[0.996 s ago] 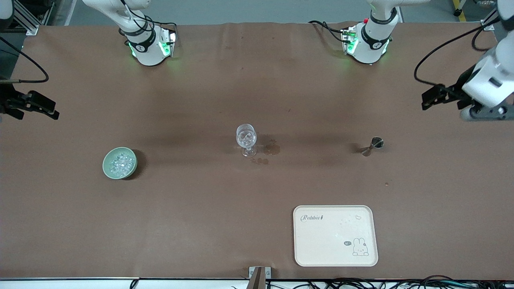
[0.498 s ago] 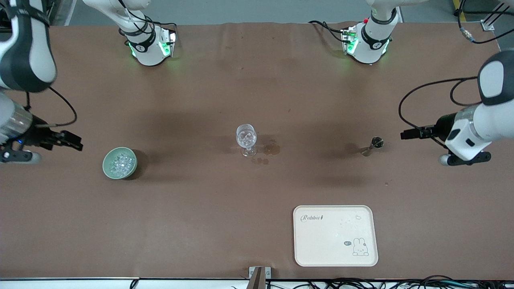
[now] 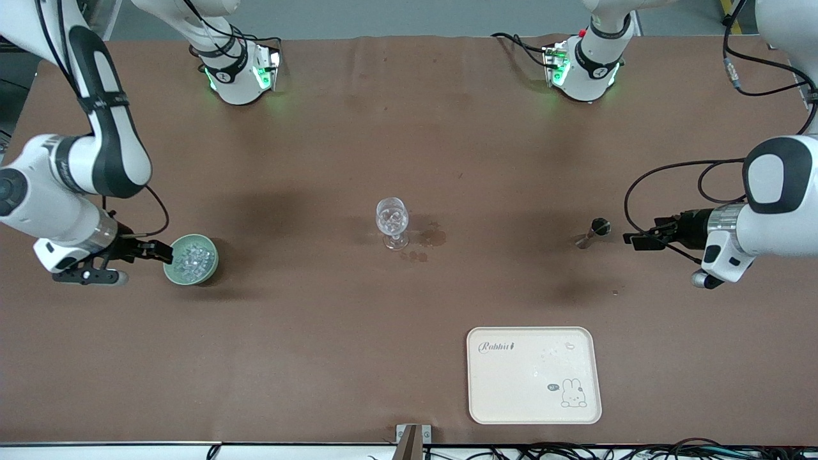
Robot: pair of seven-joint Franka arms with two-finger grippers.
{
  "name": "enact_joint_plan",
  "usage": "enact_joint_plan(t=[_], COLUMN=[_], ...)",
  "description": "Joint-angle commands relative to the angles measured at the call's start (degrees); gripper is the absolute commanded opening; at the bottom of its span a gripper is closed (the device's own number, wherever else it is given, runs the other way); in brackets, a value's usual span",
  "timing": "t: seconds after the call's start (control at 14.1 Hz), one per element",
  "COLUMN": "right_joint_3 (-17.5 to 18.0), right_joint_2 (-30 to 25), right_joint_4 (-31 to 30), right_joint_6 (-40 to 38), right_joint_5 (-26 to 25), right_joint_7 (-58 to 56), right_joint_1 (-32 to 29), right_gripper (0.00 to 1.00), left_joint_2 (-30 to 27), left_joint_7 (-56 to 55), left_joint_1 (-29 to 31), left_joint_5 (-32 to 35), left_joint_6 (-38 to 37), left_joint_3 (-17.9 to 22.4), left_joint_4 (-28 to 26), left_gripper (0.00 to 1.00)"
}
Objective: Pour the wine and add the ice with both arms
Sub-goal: 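Reach the right gripper into the bowl while the left gripper approaches the jigger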
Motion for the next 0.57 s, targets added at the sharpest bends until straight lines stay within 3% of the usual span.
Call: enact_joint_plan(t=[0.0, 0.14, 0.36, 0.5], right_joint_3=[0.5, 0.5, 0.6, 0.7], right_joint_2=[0.9, 2.7, 4.9, 5.0], right_joint_4=[-2.2, -2.1, -2.1, -2.6], right_joint_6=[2.9, 4.1, 6.0, 5.9], right_joint_5=[0.8, 0.8, 0.8, 0.8], right_joint_7=[-0.2, -0.2, -0.1, 0.0], right_joint_1=[0.2, 0.2, 0.1, 0.2], right_gripper=[0.84, 0.79, 0.71, 0.58], left_joint_2=[1.9, 3.3, 7.0, 9.8], left_joint_7=[-1.7, -4.5, -7.0, -7.7], left_joint_1=[3.8, 7.2, 8.3, 8.8], left_joint_5=[-5.1, -10.7, -13.7, -15.8], left_joint_6=[0.3, -0.1, -0.1, -0.1], left_joint_3=[-0.2, -0.2, -0.3, -0.3], left_joint_4=[-1.2, -2.2, -2.9, -2.8], left_gripper=[1.00, 1.00, 1.00, 1.00])
